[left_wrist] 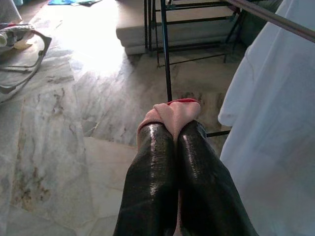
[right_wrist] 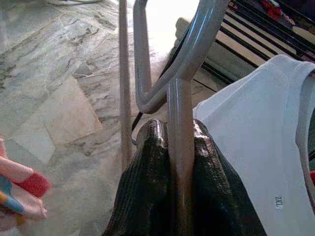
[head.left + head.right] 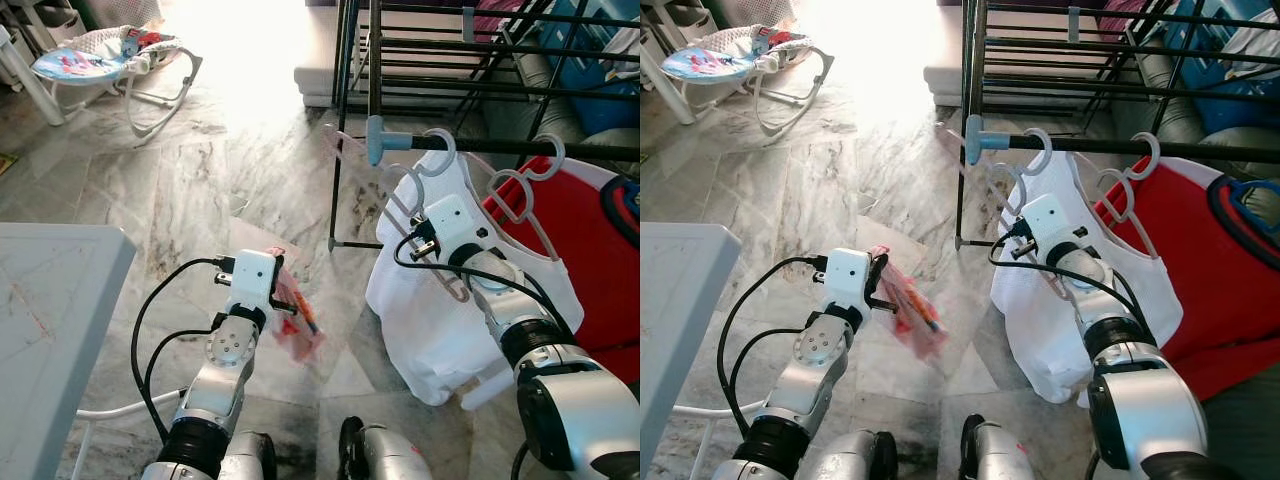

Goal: Hang hanger

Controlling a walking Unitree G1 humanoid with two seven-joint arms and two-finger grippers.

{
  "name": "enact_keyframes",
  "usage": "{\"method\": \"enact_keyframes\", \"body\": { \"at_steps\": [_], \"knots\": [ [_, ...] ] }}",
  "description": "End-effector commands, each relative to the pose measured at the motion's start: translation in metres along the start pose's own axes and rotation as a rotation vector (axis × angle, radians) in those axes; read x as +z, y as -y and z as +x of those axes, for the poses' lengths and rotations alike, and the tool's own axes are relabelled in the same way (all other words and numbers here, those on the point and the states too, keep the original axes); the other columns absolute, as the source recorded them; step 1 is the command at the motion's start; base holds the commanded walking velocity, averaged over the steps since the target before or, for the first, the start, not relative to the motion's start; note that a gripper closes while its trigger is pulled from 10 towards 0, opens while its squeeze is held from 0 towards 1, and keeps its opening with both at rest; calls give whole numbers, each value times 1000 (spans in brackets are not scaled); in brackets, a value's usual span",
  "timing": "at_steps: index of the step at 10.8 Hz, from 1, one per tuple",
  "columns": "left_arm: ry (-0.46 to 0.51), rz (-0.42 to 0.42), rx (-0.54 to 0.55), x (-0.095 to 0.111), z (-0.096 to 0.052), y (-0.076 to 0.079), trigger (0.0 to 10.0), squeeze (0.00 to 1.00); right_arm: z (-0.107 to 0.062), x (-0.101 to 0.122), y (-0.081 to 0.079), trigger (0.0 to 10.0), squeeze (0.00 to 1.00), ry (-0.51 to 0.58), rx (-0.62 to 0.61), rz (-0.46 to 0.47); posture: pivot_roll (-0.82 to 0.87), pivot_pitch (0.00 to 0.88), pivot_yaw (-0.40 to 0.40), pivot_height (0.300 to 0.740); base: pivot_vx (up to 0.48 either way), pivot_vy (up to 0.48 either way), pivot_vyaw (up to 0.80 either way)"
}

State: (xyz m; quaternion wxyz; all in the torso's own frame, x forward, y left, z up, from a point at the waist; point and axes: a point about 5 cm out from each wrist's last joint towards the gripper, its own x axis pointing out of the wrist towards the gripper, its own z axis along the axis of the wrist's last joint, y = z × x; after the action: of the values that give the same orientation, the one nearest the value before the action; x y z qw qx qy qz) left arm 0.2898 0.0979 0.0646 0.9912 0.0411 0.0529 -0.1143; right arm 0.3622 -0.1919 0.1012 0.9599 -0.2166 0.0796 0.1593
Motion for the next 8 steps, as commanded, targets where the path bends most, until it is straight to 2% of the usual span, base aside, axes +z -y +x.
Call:
{"method": "enact_keyframes", "body": {
  "at_steps": [1, 2, 3, 5, 6, 8],
  "knots": [
    [-8, 9, -1, -1, 0, 0, 10000, 0, -2, -6, -2, 3333, 0, -21, 19, -18, -12, 160, -9, 740, 0, 0, 0],
    [-9, 9, 0, -1, 0, 0, 10000, 0, -2, -6, -1, 9608, 0, -22, 8, -19, -12, 160, -9, 740, 0, 0, 0],
    [-8, 9, -1, -1, 1, 0, 10000, 0, -3, -8, -1, 10000, 0, -27, -10, -20, -12, 159, -10, 740, 0, 0, 0],
    [-12, 11, 1, -1, 1, 0, 10000, 0, -5, -12, -1, 10000, 0, -32, -57, 51, -10, 158, -12, 740, 0, 0, 0],
    [-14, 12, 3, -2, 1, 0, 10000, 0, -7, -16, 1, 10000, 1000, -29, -81, 92, -12, 158, -11, 740, 0, 0, 0],
    [-14, 13, -3, -2, 1, 1, 10000, 0, -8, -14, 3, 10000, 1000, -5, -92, 121, -15, 157, -9, 740, 0, 0, 0]
  ]
}}
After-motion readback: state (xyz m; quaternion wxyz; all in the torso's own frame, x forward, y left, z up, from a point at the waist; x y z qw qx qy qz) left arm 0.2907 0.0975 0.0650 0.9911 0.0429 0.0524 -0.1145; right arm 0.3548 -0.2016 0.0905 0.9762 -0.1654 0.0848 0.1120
